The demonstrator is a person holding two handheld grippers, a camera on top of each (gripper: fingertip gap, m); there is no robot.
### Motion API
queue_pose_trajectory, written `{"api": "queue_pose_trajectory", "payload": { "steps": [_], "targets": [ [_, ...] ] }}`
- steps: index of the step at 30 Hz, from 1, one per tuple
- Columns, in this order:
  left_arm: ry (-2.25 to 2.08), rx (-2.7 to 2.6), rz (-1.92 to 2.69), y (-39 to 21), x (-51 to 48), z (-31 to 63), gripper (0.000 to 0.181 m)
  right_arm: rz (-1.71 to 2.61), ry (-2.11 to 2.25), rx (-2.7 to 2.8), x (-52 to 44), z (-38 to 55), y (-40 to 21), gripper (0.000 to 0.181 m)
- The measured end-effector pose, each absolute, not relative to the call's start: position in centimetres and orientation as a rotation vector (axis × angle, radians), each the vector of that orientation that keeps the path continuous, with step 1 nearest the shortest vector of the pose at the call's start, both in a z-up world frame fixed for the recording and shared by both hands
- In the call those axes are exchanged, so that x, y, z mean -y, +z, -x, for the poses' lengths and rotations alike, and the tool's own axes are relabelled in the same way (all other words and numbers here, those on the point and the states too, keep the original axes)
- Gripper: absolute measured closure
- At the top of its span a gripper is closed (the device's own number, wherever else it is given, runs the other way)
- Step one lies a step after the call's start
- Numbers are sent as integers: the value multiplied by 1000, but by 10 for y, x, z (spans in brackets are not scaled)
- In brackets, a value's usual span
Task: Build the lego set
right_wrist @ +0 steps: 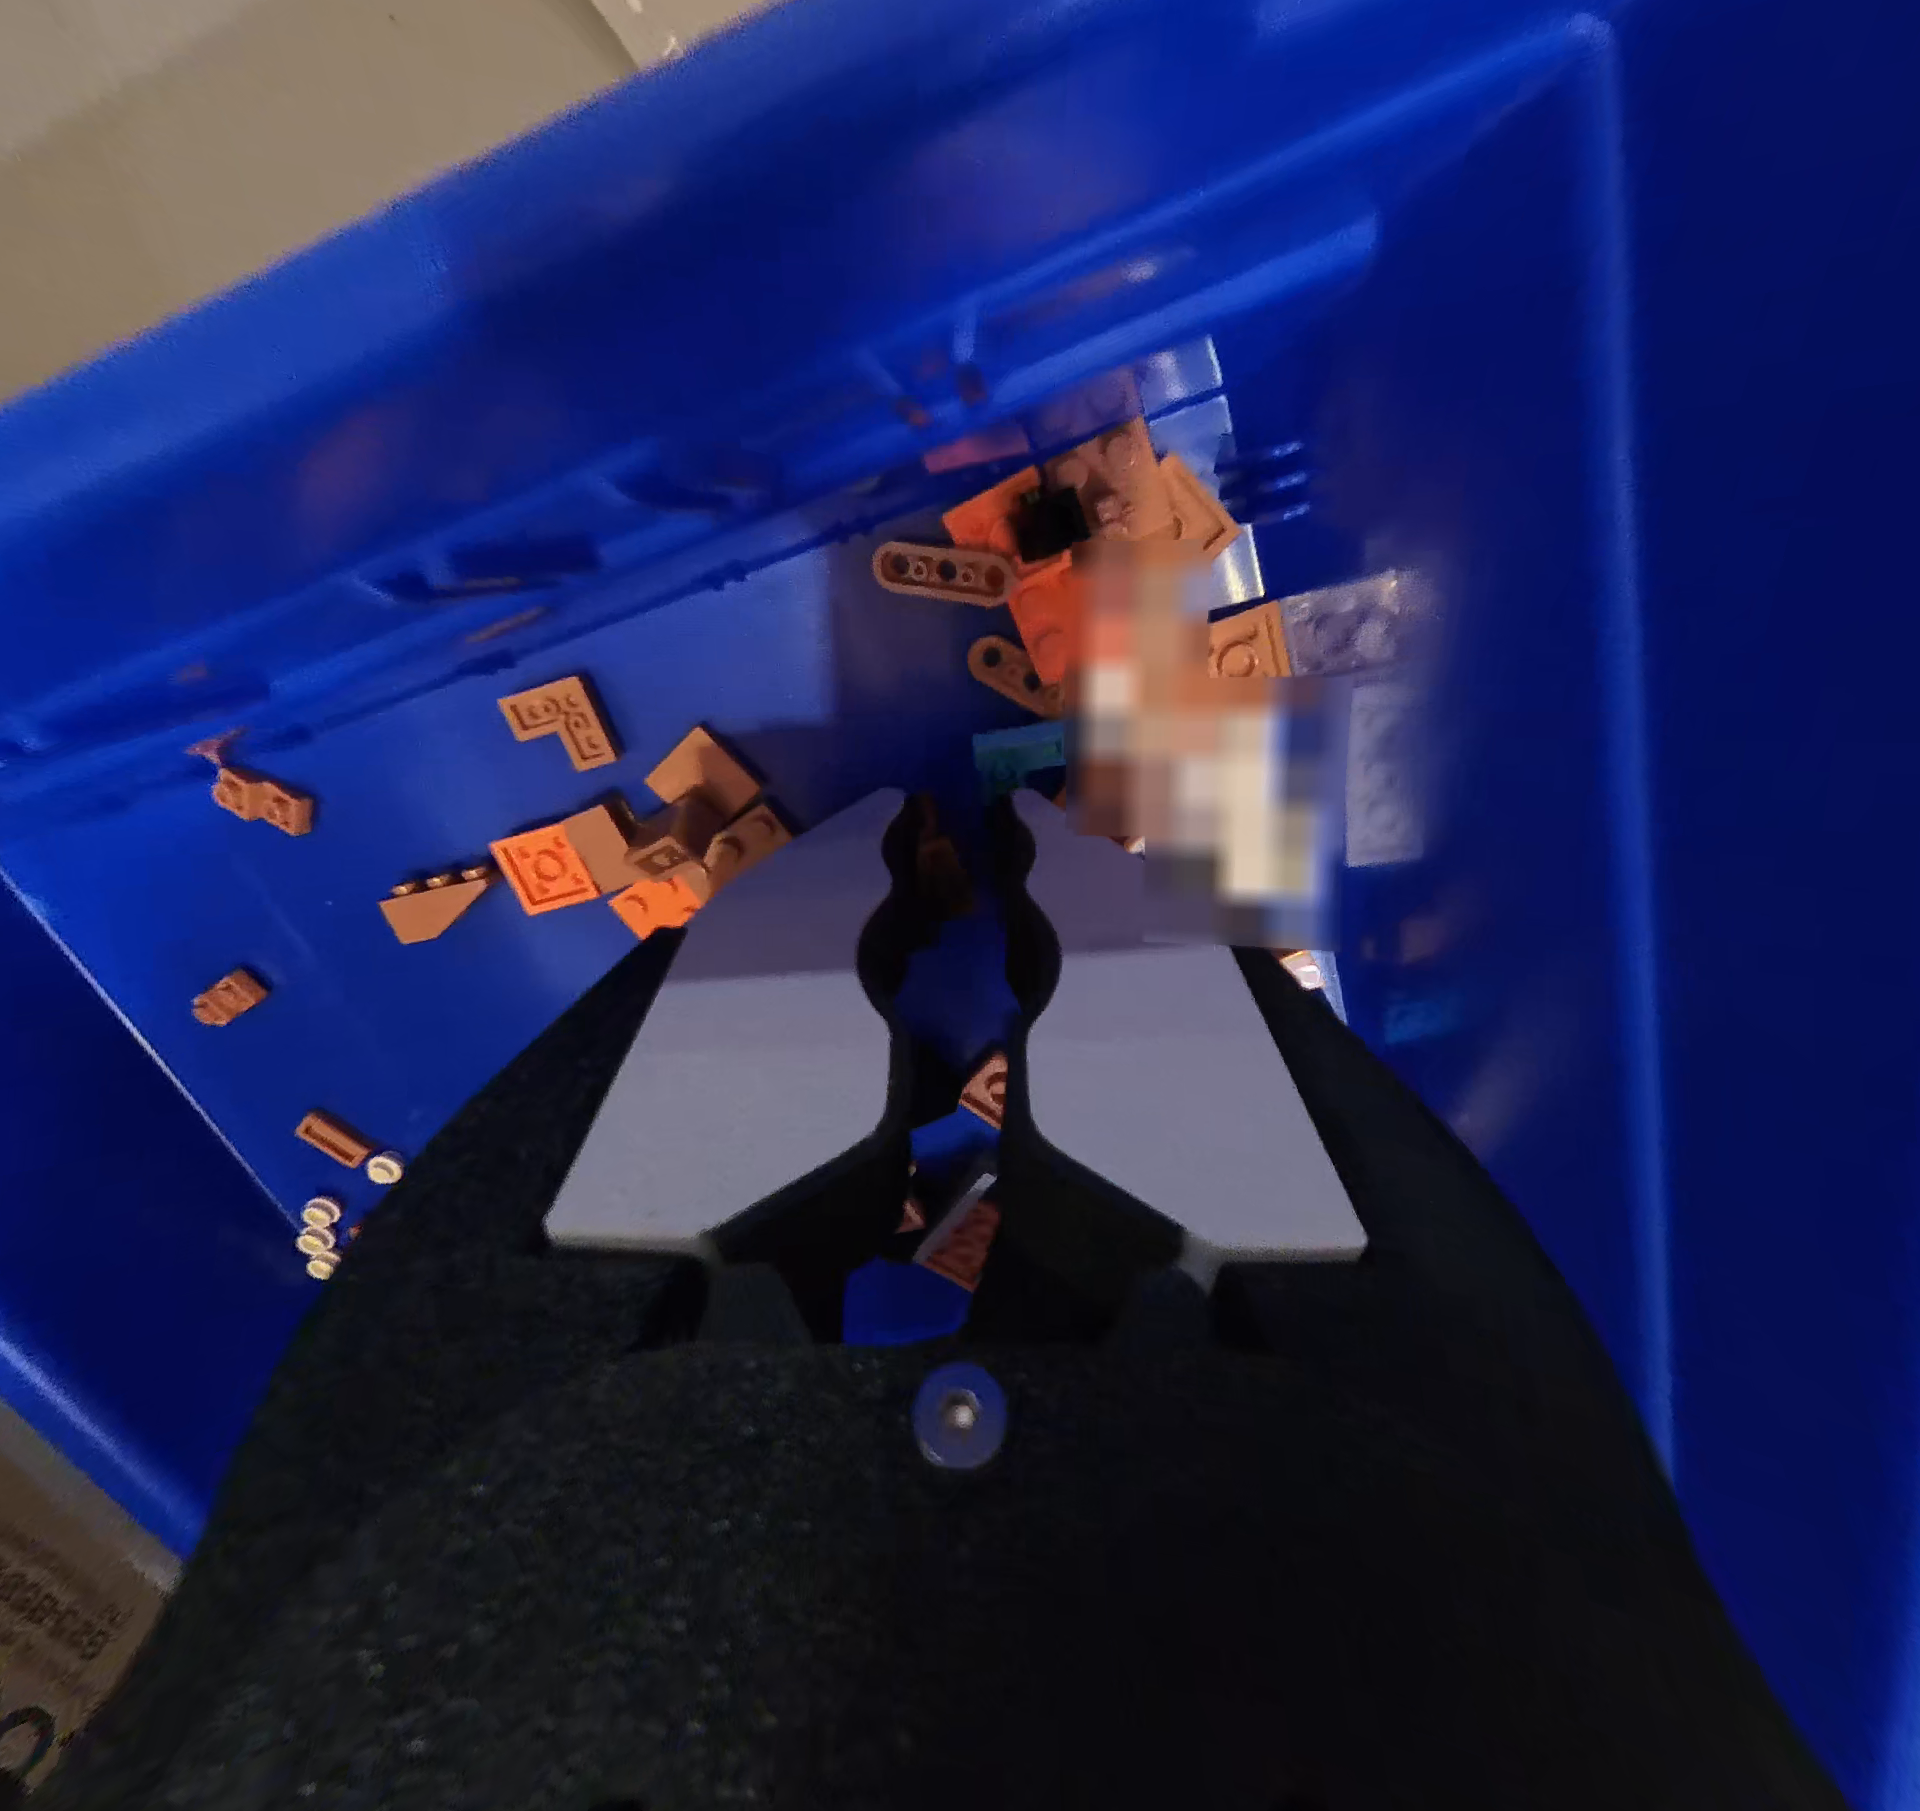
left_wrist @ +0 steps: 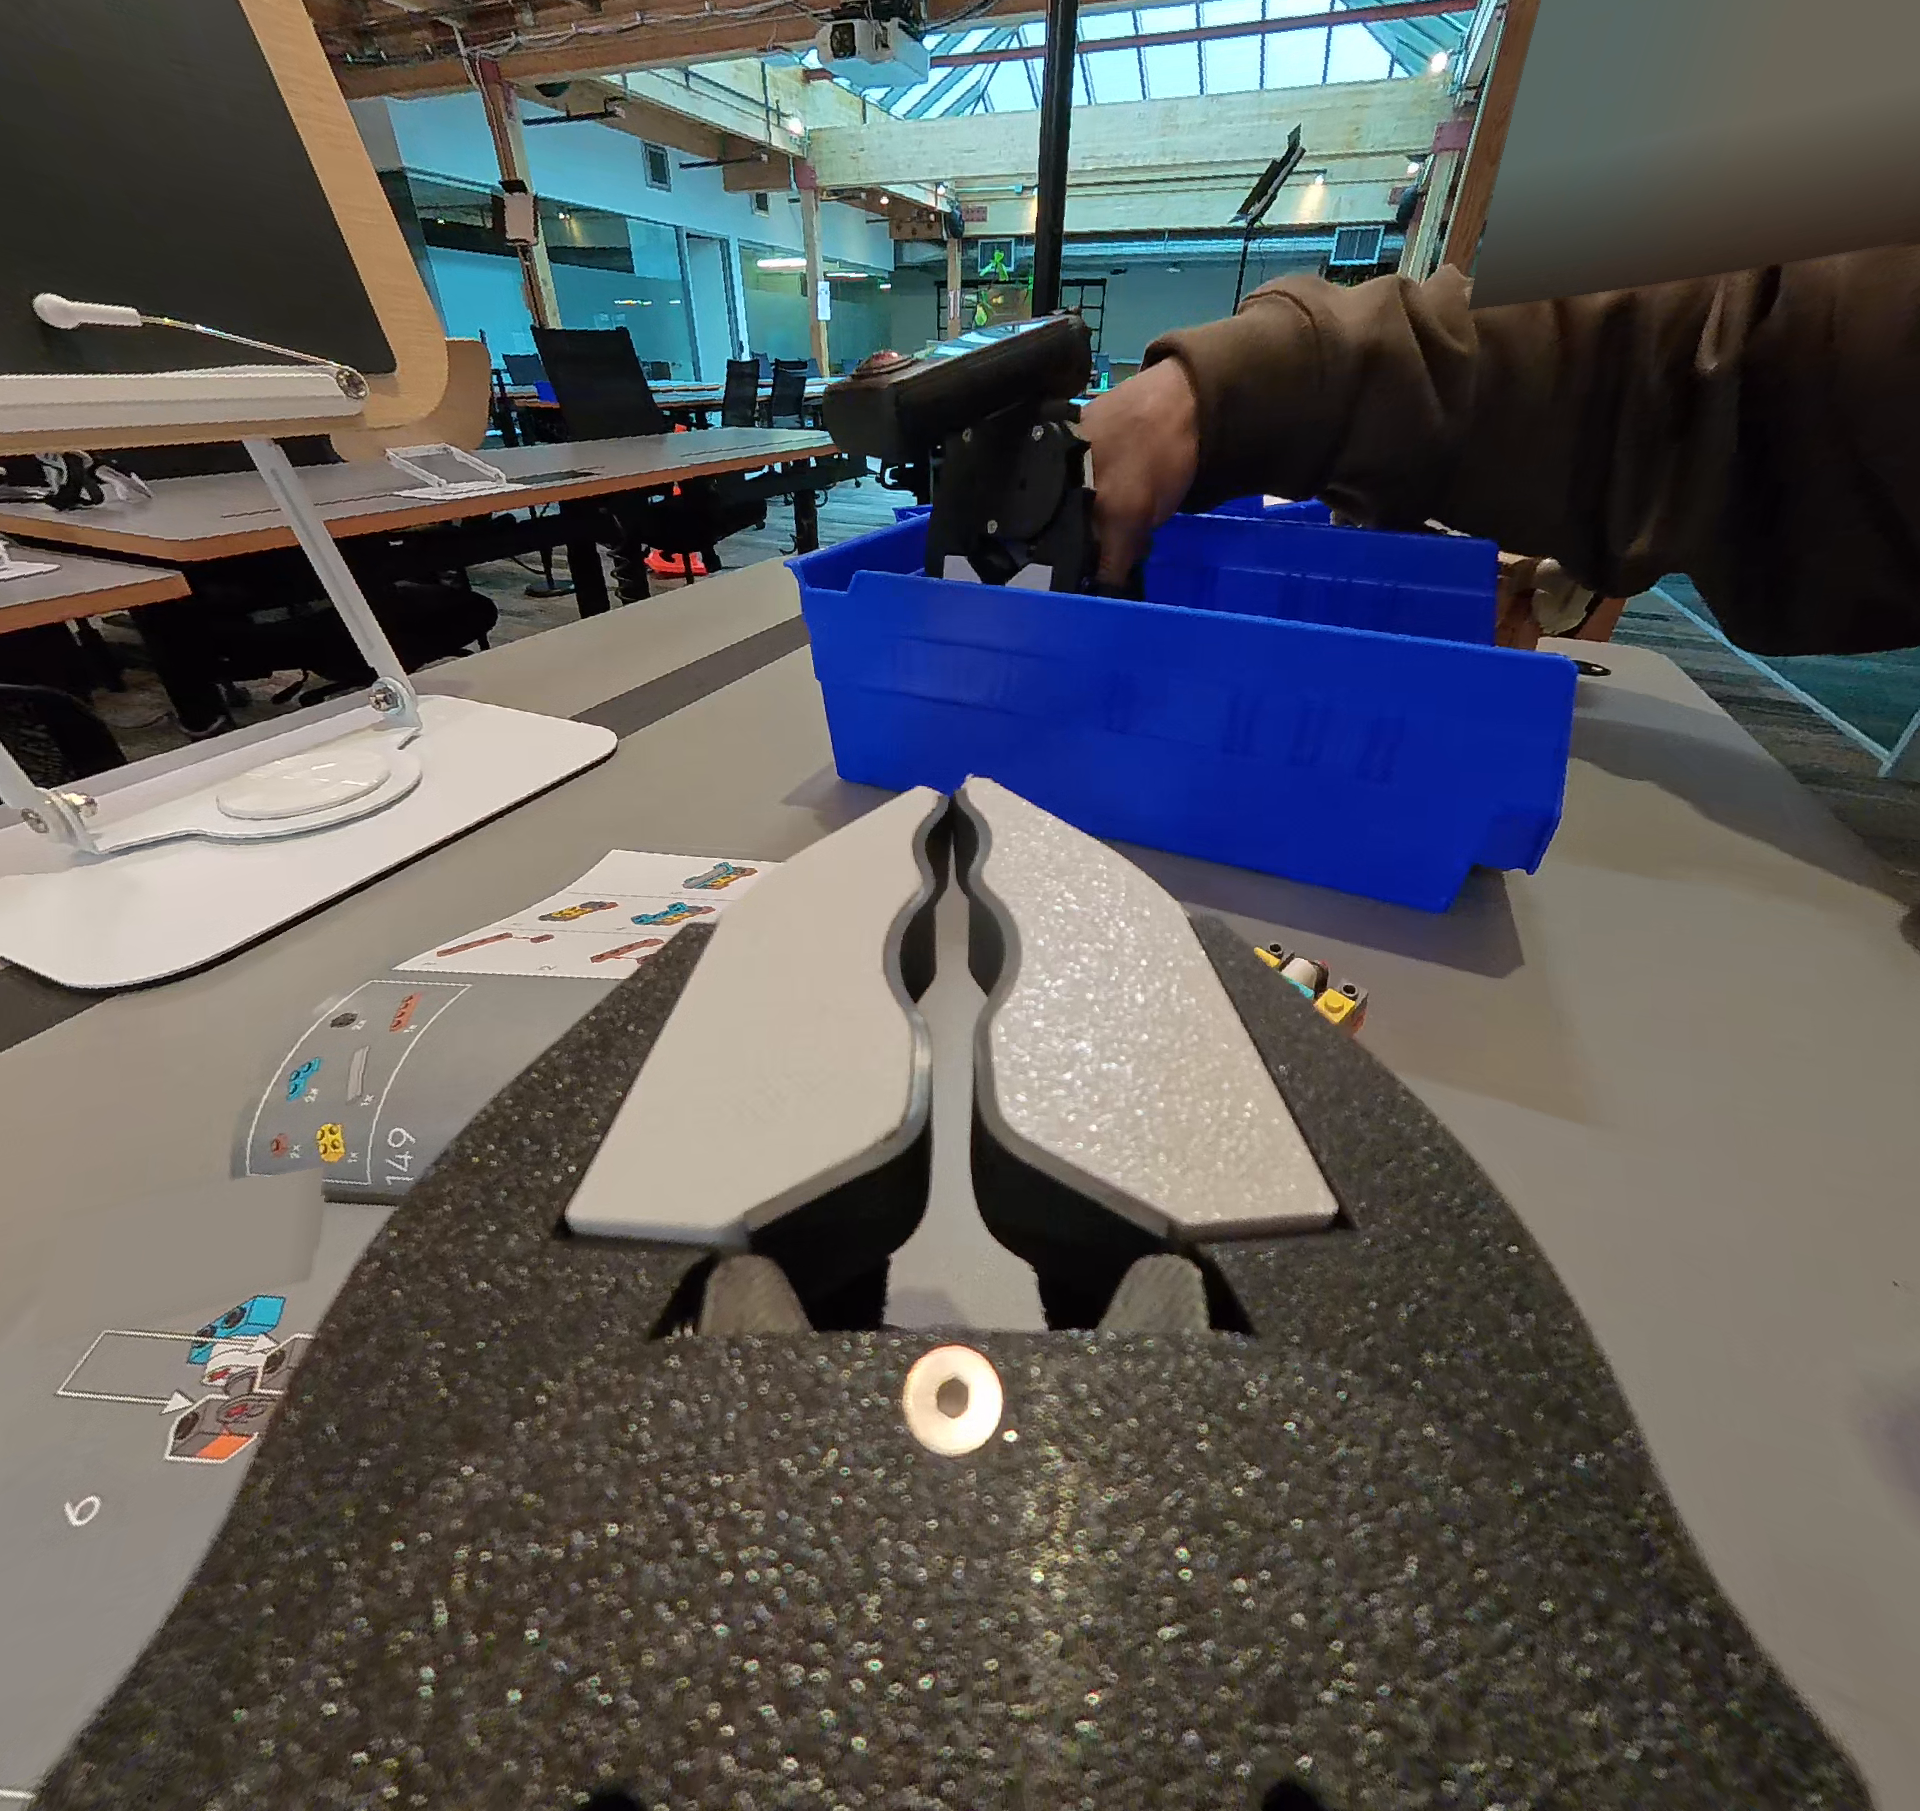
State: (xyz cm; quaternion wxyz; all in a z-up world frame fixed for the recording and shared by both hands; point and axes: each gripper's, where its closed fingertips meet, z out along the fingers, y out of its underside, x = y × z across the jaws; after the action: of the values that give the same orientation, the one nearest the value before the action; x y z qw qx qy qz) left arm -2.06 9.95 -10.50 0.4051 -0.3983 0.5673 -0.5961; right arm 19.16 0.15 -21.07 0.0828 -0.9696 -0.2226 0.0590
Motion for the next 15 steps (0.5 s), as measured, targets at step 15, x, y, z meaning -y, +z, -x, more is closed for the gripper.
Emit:
{"api": "queue_pose_trajectory", "payload": {
  "steps": [15],
  "targets": [
    [-1502,-1439,1002,-106,-98,20,181,2839,45,835,-9,-191,-210,164]
  ]
}}
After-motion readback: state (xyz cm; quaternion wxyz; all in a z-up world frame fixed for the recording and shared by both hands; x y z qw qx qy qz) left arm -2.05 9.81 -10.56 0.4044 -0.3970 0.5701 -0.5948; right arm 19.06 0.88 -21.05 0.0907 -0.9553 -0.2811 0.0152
